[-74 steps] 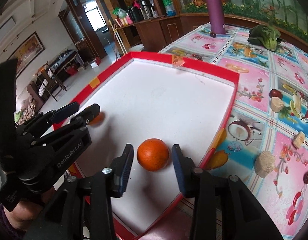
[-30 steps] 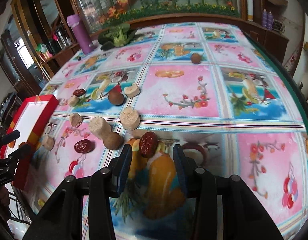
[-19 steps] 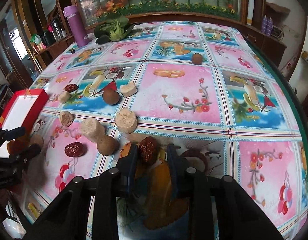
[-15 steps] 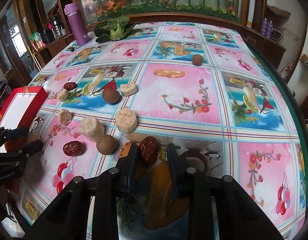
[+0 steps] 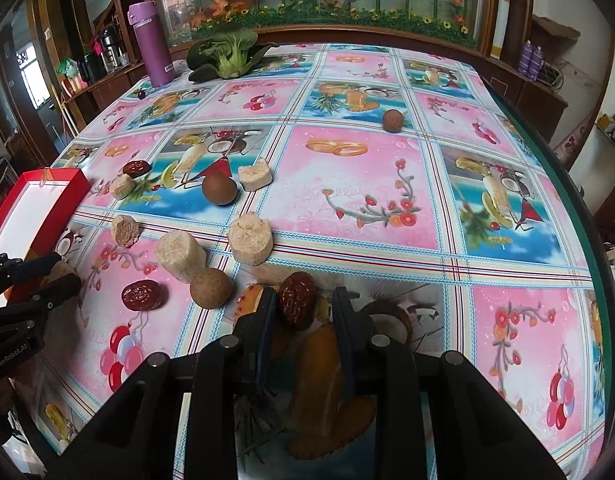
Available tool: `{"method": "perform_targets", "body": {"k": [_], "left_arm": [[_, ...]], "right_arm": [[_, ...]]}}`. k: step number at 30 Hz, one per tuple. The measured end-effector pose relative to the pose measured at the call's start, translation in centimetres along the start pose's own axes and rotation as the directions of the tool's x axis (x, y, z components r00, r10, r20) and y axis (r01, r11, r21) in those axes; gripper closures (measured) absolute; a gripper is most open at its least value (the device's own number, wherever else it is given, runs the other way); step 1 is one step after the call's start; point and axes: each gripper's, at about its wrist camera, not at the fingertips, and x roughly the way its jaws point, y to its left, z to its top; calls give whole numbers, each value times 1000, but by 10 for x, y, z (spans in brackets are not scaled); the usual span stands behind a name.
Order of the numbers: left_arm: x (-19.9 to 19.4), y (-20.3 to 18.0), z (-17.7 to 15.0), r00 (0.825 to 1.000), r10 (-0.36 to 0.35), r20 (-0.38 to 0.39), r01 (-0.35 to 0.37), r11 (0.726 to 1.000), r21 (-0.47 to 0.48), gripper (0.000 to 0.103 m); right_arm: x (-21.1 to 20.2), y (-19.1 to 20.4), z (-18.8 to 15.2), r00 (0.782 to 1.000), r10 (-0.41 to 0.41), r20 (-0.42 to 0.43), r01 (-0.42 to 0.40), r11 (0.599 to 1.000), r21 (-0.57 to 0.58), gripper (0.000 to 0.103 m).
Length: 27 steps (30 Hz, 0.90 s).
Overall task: Organize fruits
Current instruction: 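Grasp a red date with the right tool while the left tool grasps a tan round cookie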
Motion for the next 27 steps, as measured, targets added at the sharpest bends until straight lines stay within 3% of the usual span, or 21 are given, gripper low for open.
{"method": "perform_targets", "body": {"k": [4, 15, 19, 22, 27], "left_arm": [[0, -2, 0, 1000, -14, 1, 14, 1000, 5, 72], [-12, 14, -3, 996, -79, 32, 81, 996, -44, 72], [-32, 27, -7, 993, -91, 73, 97, 992, -86, 72], [-47, 40, -14, 991, -86, 101, 98, 988, -121, 72], [-69, 71, -26, 989, -47, 141, 73, 980, -186, 72]], "right_arm": [[0, -1, 0, 1000, -9, 2, 9, 1000, 5, 85], [-5, -7, -3, 999, 44, 2, -44, 998, 41, 85], [-19, -1, -3, 996, 80, 47, -82, 996, 46, 85], [-33, 14, 2, 987, 130, 94, -133, 991, 18, 85], [-39, 63, 10, 949, 301, 94, -299, 954, -36, 85]]}}
